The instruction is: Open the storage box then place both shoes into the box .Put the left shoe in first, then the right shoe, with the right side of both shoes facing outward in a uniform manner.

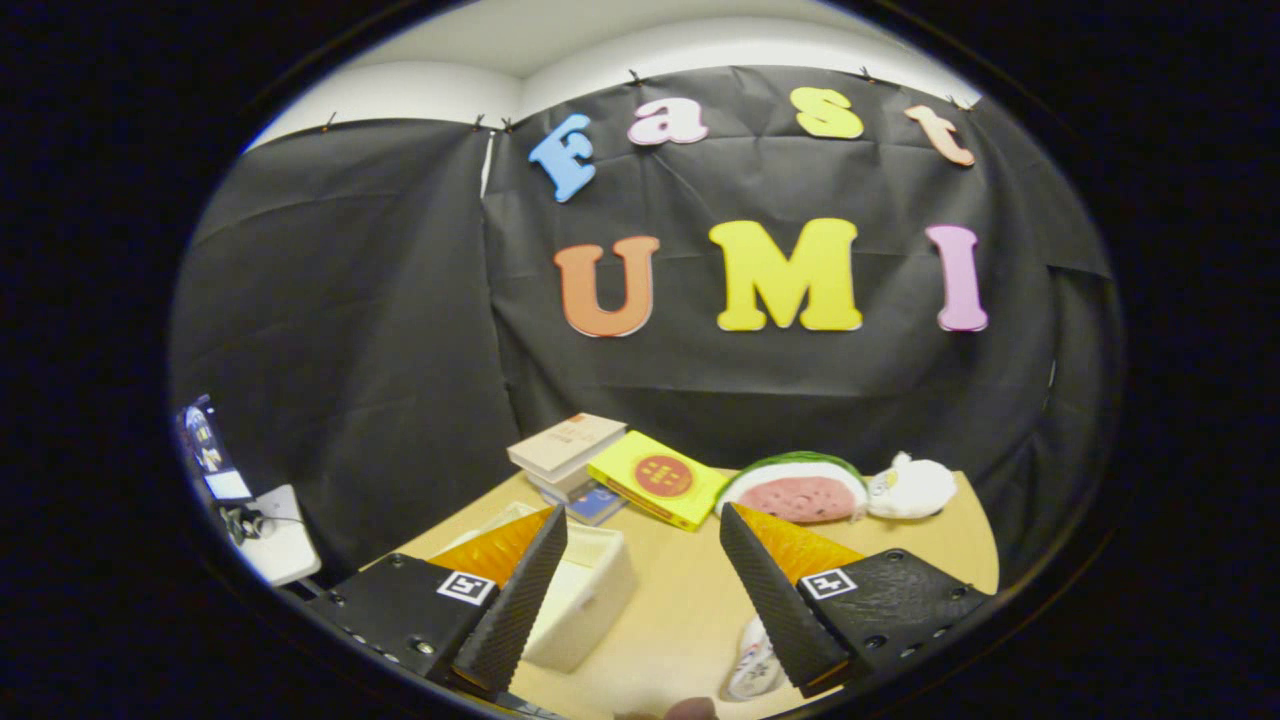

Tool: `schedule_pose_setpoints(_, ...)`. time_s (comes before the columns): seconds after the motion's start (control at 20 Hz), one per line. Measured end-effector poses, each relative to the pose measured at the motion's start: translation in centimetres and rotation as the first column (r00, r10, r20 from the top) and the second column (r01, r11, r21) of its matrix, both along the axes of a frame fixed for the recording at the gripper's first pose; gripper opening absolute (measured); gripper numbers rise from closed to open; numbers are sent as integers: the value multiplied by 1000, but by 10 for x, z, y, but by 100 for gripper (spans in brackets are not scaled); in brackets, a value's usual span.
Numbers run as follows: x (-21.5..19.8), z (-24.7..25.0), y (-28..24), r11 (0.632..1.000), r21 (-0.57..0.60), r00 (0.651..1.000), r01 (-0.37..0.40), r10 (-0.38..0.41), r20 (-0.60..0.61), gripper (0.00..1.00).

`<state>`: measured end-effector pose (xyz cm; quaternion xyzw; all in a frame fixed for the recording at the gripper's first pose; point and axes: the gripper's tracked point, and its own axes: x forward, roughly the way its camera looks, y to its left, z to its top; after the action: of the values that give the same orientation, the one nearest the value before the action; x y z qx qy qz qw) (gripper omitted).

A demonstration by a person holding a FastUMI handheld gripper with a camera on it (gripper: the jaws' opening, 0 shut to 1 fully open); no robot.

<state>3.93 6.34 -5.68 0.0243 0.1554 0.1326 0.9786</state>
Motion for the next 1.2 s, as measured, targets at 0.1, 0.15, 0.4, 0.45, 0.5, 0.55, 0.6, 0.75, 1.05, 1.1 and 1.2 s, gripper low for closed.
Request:
schedule_pose_setpoints(0.1,0,-37,-48,996,-45,996,75,-77,-45,95)
schedule_pose_setpoints(0.15,-6,-63,-65,994,-37,989,99,-103,-109,95)
schedule_pose_setpoints(0.4,-23,-178,-115,987,-40,937,158,-162,-309,95)
schedule_pose_setpoints(0.45,-24,-197,-120,988,-44,929,150,-156,-336,95)
schedule_pose_setpoints(0.5,-24,-216,-124,989,-54,920,141,-150,-362,95)
schedule_pose_setpoints(0.55,-25,-233,-128,989,-68,911,128,-145,-387,95)
schedule_pose_setpoints(0.6,-26,-250,-131,990,-79,898,120,-143,-417,95)
schedule_pose_setpoints(0.75,-21,-284,-135,991,-83,876,103,-130,-465,95)
schedule_pose_setpoints(1.05,5,-317,-133,989,-73,849,128,-147,-507,88)
schedule_pose_setpoints(1.1,7,-323,-132,989,-68,839,135,-150,-524,82)
schedule_pose_setpoints(1.2,9,-331,-126,987,-25,812,156,-143,-566,74)
